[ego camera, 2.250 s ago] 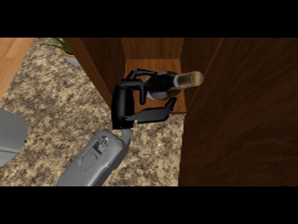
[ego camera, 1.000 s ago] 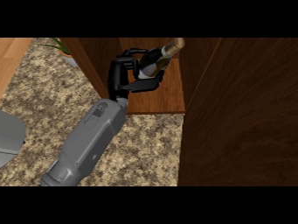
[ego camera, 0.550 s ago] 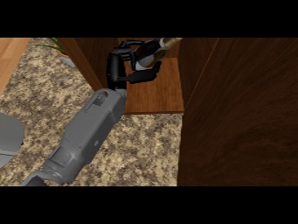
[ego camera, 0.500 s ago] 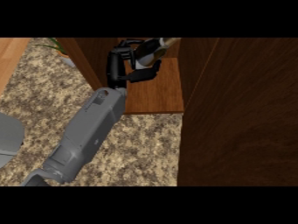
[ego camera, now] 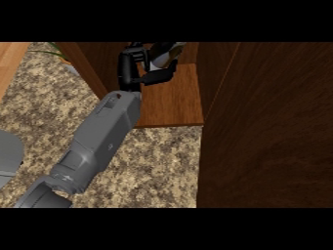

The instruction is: Pick up the wine, place it into the cabinet and close the cabinet

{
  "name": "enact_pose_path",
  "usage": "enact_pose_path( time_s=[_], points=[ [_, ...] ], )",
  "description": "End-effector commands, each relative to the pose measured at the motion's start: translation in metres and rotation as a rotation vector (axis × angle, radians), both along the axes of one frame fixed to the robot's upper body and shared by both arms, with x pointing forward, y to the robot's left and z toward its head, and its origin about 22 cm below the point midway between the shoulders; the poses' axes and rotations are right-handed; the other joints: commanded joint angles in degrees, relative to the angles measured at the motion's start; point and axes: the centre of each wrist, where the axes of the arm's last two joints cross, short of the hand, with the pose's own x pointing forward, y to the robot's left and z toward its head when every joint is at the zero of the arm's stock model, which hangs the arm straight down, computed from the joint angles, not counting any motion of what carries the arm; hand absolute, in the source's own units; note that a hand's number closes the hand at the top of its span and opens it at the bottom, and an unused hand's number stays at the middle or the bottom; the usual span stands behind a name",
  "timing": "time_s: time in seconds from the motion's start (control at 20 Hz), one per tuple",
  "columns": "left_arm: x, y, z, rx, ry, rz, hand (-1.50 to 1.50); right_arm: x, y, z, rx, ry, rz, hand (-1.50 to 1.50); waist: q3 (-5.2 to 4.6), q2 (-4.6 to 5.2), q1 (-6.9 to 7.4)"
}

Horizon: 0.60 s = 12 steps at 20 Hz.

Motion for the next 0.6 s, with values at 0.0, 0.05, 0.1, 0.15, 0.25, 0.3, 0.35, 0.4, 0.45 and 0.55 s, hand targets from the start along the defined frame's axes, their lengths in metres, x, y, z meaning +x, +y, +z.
enact_pose_path(
  time_s=[0.0,0.05,0.1,0.15,0.25,0.3,0.35,0.4,0.45,0.55],
  points=[
    [0.005,0.0,0.004,-0.087,0.057,0.001,1.5,-0.016,-0.003,0.007,0.015,-0.031,0.026,-1.5,0.0,0.13,-0.13],
    [0.0,0.006,-0.006,-0.131,0.06,-0.001,1.5,-0.025,0.0,0.006,0.031,-0.022,0.034,-1.5,0.0,-0.12,-0.01],
    [0.008,-0.003,0.014,-0.138,0.047,0.03,1.5,-0.021,-0.003,0.011,0.029,-0.034,0.038,-1.5,-0.01,0.12,-0.6],
    [0.007,0.002,0.008,-0.144,0.039,0.027,1.5,-0.025,-0.016,0.011,0.011,-0.044,0.032,-1.5,0.04,0.15,-0.62],
    [0.007,0.002,0.005,-0.171,0.054,0.005,1.5,-0.009,0.002,0.007,0.022,-0.028,0.014,-1.5,-0.04,0.28,0.04],
    [0.003,0.005,-0.005,-0.157,0.033,0.041,1.5,-0.013,0.003,0.001,0.031,-0.038,0.04,-1.5,-0.02,0.39,-1.18],
    [-0.001,0.009,-0.015,-0.155,0.054,0.011,1.5,-0.024,0.0,0.009,0.016,-0.055,0.024,-1.5,-0.01,0.02,-0.24],
    [0.003,0.007,-0.008,-0.154,0.041,0.021,1.5,-0.019,0.006,0.005,0.03,-0.042,0.032,-1.5,-0.04,0.46,-0.74],
    [-0.003,0.012,-0.021,-0.148,0.035,0.045,1.5,-0.011,-0.005,0.008,0.021,-0.062,0.031,-1.5,-0.01,0.52,-1.22],
    [0.003,0.005,-0.007,-0.135,0.039,0.032,1.5,-0.021,-0.004,0.012,0.018,-0.023,0.047,-1.5,-0.01,0.31,-0.7]
  ],
)
